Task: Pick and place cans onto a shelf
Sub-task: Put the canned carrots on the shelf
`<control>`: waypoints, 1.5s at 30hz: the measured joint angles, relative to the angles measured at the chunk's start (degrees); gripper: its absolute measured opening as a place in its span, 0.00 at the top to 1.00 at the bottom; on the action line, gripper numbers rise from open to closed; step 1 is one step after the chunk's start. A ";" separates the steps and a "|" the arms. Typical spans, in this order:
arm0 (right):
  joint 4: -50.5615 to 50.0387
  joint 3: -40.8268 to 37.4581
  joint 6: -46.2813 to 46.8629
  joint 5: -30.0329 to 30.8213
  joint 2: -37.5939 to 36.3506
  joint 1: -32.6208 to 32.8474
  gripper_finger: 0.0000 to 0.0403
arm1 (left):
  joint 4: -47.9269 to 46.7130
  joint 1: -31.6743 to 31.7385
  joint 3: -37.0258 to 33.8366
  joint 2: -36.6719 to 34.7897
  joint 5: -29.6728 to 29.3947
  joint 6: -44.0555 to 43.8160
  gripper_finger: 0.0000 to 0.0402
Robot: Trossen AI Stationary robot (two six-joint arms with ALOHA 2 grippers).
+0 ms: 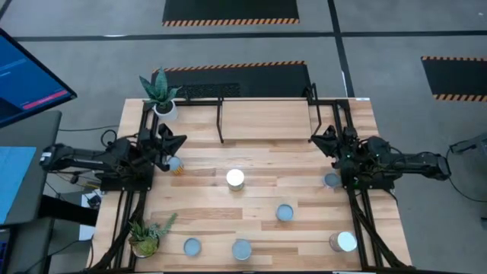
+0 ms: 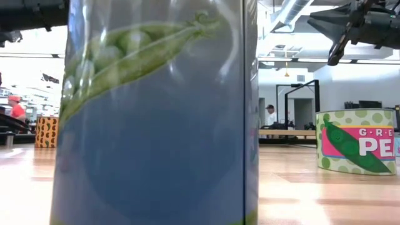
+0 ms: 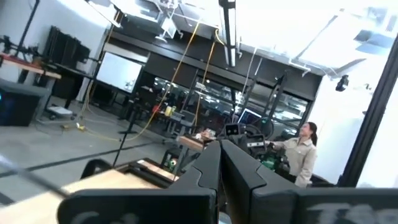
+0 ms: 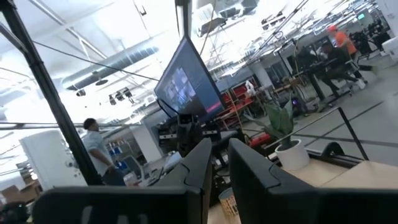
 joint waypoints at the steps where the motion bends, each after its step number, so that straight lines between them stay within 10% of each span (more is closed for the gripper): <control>1: -0.15 0.00 -0.17 0.00 0.00 0.00 0.80 | 0.00 0.01 1.00 1.08 0.63 1.22 1.00; 45: -0.91 0.09 -0.42 -0.07 0.00 0.00 0.80 | -7.01 0.00 22.83 34.52 7.05 2.99 0.62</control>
